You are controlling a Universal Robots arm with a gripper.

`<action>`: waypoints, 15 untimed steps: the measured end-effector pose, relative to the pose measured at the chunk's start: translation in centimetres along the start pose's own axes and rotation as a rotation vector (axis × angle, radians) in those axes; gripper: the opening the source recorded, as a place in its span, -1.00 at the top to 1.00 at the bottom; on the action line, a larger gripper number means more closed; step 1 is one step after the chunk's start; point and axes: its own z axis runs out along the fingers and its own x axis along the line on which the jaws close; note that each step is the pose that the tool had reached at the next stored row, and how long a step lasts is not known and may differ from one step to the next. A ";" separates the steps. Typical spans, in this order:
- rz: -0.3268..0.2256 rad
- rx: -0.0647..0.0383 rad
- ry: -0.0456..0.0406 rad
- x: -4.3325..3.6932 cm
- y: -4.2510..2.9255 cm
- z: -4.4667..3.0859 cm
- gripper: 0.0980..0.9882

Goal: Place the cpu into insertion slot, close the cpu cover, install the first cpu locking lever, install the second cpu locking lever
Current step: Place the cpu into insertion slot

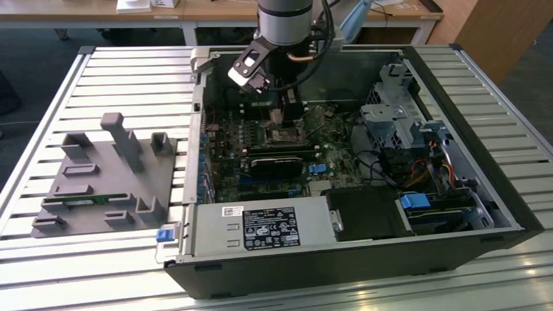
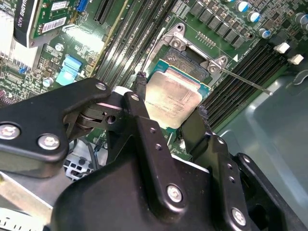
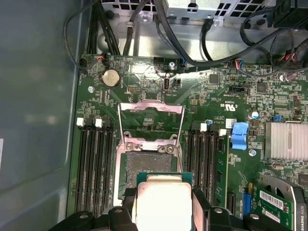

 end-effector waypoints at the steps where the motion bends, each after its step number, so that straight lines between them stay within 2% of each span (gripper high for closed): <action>1: 0.000 0.000 0.0000 0.00 0.00 0.03 0.00; 15: 0.000 0.000 0.0001 0.00 -0.03 0.37 0.00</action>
